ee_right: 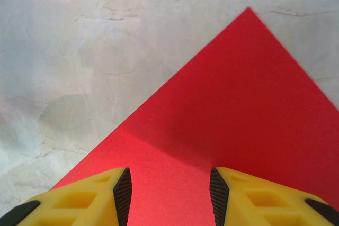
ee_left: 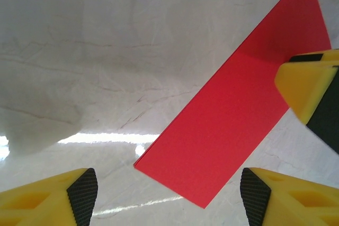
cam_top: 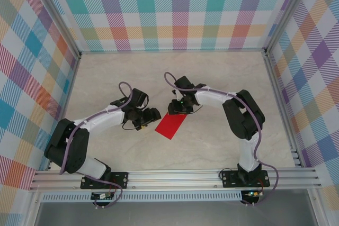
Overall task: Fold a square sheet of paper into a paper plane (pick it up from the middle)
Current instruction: Fold the triangle a second time at the center of the table.
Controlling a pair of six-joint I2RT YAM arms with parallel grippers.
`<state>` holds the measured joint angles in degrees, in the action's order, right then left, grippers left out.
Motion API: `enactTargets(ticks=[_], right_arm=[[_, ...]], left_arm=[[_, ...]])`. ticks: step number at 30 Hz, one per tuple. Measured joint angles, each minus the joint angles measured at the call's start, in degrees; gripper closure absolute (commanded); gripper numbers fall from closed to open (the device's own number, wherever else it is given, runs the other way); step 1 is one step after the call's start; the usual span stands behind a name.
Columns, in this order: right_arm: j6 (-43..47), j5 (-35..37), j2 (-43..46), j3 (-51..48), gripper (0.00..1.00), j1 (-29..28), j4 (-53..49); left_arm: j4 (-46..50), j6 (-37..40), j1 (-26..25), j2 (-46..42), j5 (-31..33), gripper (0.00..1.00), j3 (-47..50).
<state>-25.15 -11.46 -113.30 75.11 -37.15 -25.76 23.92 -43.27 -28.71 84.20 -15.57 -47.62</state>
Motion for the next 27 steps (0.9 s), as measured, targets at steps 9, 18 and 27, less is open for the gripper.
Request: enactTargets(ticks=[9,18,27], right_arm=[[-9.73,9.99,1.79,0.02,0.53,0.02,-2.58],[-12.74,11.23,-1.14,2.38,0.54,0.02,-4.94],[-9.05,8.17,-2.93,4.28,0.55,0.28,-3.63]], left_arm=[[1.77,-1.36,-0.02,-2.10,-0.87,0.20,2.75],[1.42,-1.49,-0.02,-1.05,-5.40,0.20,2.75],[1.44,0.35,-0.17,2.67,-10.01,0.21,2.62]])
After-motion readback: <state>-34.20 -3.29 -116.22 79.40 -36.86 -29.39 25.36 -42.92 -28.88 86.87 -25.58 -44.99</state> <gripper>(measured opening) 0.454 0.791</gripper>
